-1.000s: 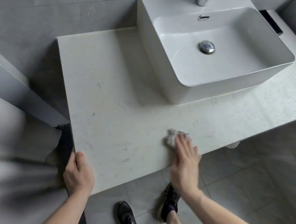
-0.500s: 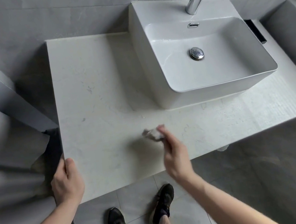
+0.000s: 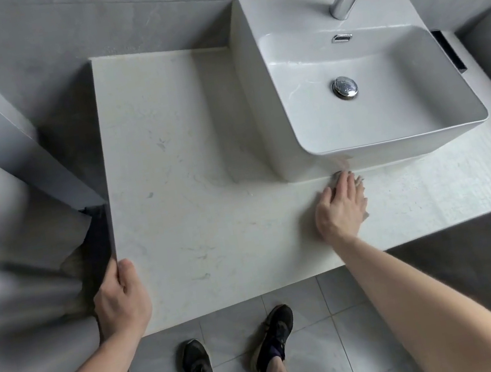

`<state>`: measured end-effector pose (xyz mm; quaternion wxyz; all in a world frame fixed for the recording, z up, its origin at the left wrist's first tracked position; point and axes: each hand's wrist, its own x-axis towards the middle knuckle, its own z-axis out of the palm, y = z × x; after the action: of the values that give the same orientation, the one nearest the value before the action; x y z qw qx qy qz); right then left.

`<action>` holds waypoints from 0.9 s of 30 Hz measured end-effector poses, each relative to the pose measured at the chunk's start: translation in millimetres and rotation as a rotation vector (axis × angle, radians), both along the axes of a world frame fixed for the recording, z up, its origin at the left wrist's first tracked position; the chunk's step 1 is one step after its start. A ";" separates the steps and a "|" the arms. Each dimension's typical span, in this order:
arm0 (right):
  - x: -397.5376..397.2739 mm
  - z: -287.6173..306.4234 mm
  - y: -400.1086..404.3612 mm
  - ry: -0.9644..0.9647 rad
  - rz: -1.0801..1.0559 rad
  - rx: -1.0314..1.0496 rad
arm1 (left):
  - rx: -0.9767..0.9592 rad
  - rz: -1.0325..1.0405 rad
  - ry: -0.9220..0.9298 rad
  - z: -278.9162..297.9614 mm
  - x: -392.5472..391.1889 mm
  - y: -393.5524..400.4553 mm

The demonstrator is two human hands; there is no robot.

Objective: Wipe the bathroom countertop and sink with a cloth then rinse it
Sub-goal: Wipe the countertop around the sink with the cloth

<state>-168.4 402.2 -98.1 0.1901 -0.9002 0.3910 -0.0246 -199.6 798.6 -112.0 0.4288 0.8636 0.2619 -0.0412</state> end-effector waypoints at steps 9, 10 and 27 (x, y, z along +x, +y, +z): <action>-28.3 -1.1 132.3 -0.126 0.434 0.095 | 0.004 -0.002 0.024 3.6 -0.2 -1.7; -34.1 -0.9 150.3 -0.127 0.544 0.121 | -0.001 0.008 0.028 3.9 0.0 -2.4; -36.3 16.3 41.4 -0.267 0.222 0.220 | -0.038 0.028 0.006 -0.4 0.0 0.6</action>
<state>-204.7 443.6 -81.9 0.3388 -0.9004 0.2610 -0.0796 -199.5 799.2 -112.4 0.4451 0.8513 0.2744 -0.0427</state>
